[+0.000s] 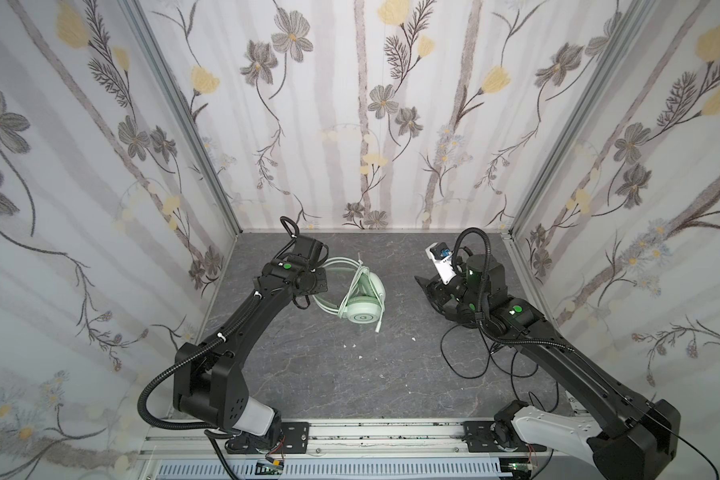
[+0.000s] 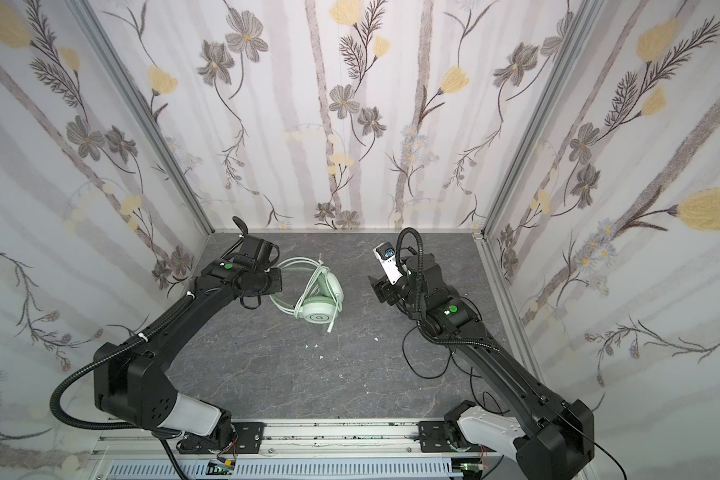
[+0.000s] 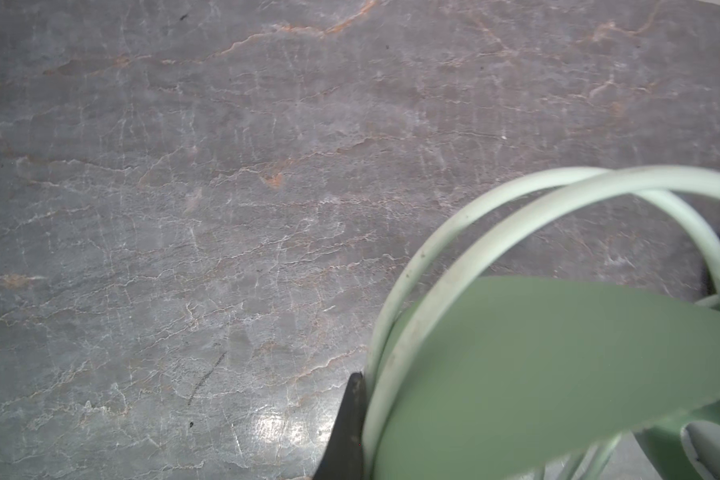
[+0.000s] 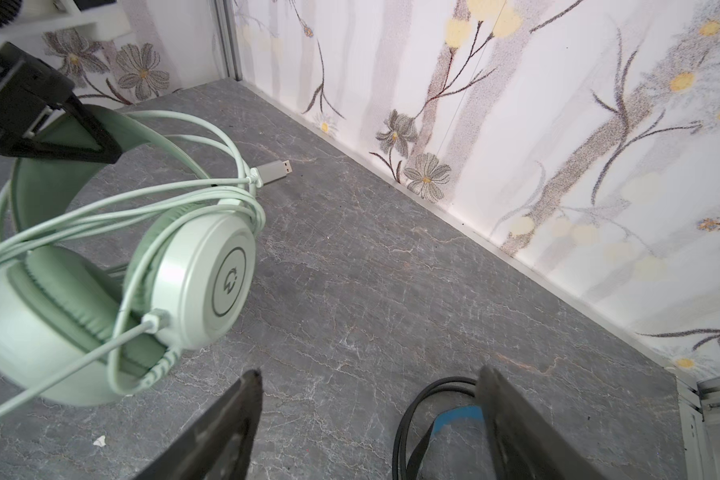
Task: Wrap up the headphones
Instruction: 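Release the wrapped green headset with the left gripper while the right gripper draws back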
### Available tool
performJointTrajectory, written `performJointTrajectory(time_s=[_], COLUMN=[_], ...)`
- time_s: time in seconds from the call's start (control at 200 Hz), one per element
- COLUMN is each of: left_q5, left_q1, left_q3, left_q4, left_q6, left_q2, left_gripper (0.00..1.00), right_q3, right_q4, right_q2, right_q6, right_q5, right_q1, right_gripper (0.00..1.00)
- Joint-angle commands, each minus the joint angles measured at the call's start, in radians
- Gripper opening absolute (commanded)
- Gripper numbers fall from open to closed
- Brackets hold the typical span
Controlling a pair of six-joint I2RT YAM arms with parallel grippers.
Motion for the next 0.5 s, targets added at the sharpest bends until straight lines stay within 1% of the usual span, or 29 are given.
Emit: performJointTrajectory(time_s=[0.0,0.24,0.315,0.35,0.495], left_q5=[-0.008,-0.001,-0.009,-0.01,0.015], left_q1=[0.026,0.074,0.088,0.094,0.119], left_q3=[0.011,0.119,0.148,0.191,0.243], left_q4=[0.115,0.196,0.197,0.199,0.234], left_q6=[-0.064,-0.068,-0.069,-0.074,-0.095], left_q2=[0.053,0.236,0.305,0.333,0.428], left_gripper=[0.0,0.0,0.0,0.0,0.0], right_q3=[0.007,-0.016,-0.021,-0.023,-0.026], right_q4=[0.054,0.06,0.06,0.06,0.048], right_q2=[-0.008,-0.04,-0.052,-0.056,-0.069], right_q6=[0.042,0.077,0.086,0.088,0.095], right_q5=[-0.013,-0.011,-0.007,-0.006,0.004], right_q1=[0.002,0.005,0.004,0.005,0.007], right_gripper=[0.86,0.9,0.91,0.92,0.94])
